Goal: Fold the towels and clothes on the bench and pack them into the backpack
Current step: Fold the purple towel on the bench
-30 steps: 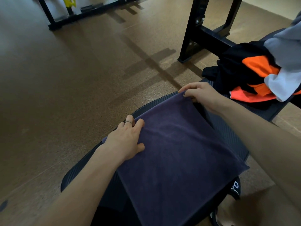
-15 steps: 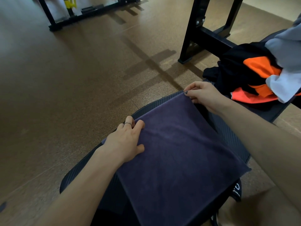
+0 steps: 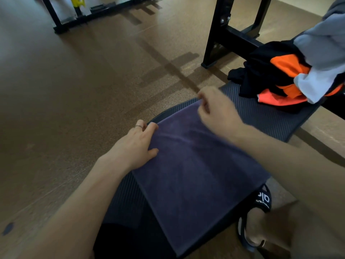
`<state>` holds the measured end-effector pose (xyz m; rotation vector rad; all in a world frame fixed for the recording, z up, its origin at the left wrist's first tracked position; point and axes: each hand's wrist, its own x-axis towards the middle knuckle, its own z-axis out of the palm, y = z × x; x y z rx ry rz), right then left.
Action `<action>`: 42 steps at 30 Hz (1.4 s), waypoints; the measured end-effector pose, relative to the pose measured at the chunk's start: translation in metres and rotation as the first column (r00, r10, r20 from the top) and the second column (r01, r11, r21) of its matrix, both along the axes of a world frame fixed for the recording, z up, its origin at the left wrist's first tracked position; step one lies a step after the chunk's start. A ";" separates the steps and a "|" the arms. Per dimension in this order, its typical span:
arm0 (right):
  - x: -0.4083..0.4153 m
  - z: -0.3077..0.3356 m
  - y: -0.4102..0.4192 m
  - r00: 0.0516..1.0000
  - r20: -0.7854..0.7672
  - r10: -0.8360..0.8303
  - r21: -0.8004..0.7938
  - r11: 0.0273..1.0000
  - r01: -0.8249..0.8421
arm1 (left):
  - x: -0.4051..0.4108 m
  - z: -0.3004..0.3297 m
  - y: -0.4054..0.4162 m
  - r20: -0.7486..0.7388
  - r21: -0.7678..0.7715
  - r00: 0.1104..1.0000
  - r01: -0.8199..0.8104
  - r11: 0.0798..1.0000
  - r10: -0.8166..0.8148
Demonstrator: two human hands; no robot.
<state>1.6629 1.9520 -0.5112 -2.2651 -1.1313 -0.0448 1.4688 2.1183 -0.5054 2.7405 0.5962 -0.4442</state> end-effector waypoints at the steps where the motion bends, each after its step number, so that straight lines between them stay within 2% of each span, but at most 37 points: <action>1: -0.026 0.005 -0.005 0.994 0.015 0.110 -0.017 0.994 -0.110 | -0.006 0.000 0.002 -0.008 0.035 1.000 -0.023 0.999 0.023; 4: -0.118 0.010 -0.035 0.927 -0.044 0.372 -0.142 0.916 -0.375 | -0.030 -0.003 0.011 -0.105 0.124 0.988 -0.102 0.987 0.115; 6: -0.175 0.006 -0.066 0.874 -0.062 0.482 -0.245 0.842 -0.481 | -0.044 -0.007 0.015 -0.144 0.084 0.973 -0.171 0.982 0.181; 8: -0.218 -0.005 -0.094 0.843 -0.078 0.533 -0.320 0.787 -0.527 | -0.054 -0.010 0.017 -0.106 0.020 0.968 -0.229 0.973 0.229; 11: -0.253 -0.025 -0.113 0.856 -0.025 0.517 -0.430 0.767 -0.476 | -0.062 -0.016 0.020 0.014 -0.049 0.957 -0.289 0.956 0.290; 14: -0.265 -0.034 -0.107 0.886 0.054 0.461 -0.462 0.798 -0.387 | -0.068 -0.022 0.024 0.171 -0.135 0.911 -0.355 0.925 0.374; 17: -0.268 -0.033 -0.098 0.880 0.092 0.467 -0.521 0.775 -0.357 | -0.069 -0.024 0.025 0.256 -0.179 0.867 -0.392 0.903 0.427; 22: -0.275 -0.008 -0.091 0.856 0.125 0.501 -0.641 0.699 -0.315 | -0.065 -0.019 0.022 0.219 -0.308 0.796 -0.492 0.815 0.564; 26: -0.279 0.000 -0.084 0.871 0.094 0.482 -0.703 0.652 -0.285 | -0.061 -0.017 0.019 0.194 -0.278 0.804 -0.504 0.818 0.561; 29: -0.277 0.002 -0.082 0.886 0.054 0.461 -0.714 0.638 -0.289 | -0.060 -0.016 0.021 0.188 -0.302 0.803 -0.501 0.811 0.566; 32: -0.268 0.007 -0.087 0.907 0.015 0.422 -0.681 0.668 -0.299 | -0.057 -0.012 0.022 0.212 -0.382 0.771 -0.500 0.777 0.600; 36: -0.250 0.021 -0.103 0.932 -0.032 0.361 -0.559 0.766 -0.316 | -0.053 -0.002 0.014 0.227 -0.564 0.689 -0.484 0.670 0.688; 39: -0.230 0.031 -0.121 0.955 -0.116 0.274 -0.420 0.858 -0.297 | -0.046 0.012 0.003 0.326 -0.643 0.654 -0.376 0.667 0.683; 42: -0.197 0.043 -0.142 0.961 -0.208 0.184 -0.310 0.919 -0.243 | -0.032 0.026 -0.005 0.365 -0.692 0.665 -0.274 0.668 0.651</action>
